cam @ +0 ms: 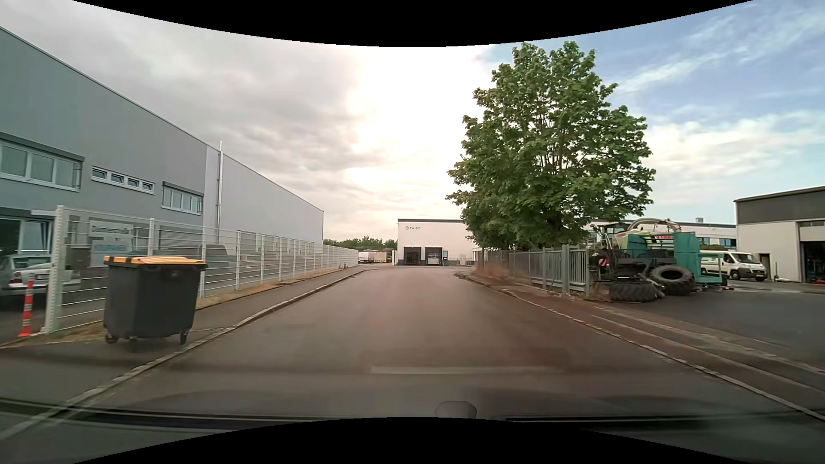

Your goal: Follow the waypoints while adhering to traffic rules and regulations

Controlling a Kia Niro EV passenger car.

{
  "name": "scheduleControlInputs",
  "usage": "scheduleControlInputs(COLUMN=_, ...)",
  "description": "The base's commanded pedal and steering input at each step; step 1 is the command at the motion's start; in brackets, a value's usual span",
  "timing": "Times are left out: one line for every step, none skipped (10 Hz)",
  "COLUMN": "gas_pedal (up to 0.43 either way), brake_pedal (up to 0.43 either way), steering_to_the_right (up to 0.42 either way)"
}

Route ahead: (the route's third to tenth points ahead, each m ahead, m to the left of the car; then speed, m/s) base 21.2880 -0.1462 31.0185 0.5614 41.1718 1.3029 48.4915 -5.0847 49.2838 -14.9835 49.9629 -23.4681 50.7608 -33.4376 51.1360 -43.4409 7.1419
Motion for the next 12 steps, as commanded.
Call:
scheduleControlInputs(gas_pedal=0.118, brake_pedal=0.0, steering_to_the_right=-0.018)
scheduleControlInputs(gas_pedal=0.118, brake_pedal=0.0, steering_to_the_right=-0.018)
scheduleControlInputs(gas_pedal=0.11, brake_pedal=0.0, steering_to_the_right=-0.018)
scheduleControlInputs(gas_pedal=0.098, brake_pedal=0.0, steering_to_the_right=-0.018)
scheduleControlInputs(gas_pedal=0.098, brake_pedal=0.0, steering_to_the_right=-0.018)
scheduleControlInputs(gas_pedal=0.098, brake_pedal=0.0, steering_to_the_right=-0.018)
scheduleControlInputs(gas_pedal=0.098, brake_pedal=0.0, steering_to_the_right=-0.018)
scheduleControlInputs(gas_pedal=0.098, brake_pedal=0.0, steering_to_the_right=-0.018)
scheduleControlInputs(gas_pedal=0.098, brake_pedal=0.0, steering_to_the_right=-0.018)
scheduleControlInputs(gas_pedal=0.098, brake_pedal=0.0, steering_to_the_right=-0.018)
scheduleControlInputs(gas_pedal=0.087, brake_pedal=0.0, steering_to_the_right=-0.018)
scheduleControlInputs(gas_pedal=0.087, brake_pedal=0.0, steering_to_the_right=-0.018)
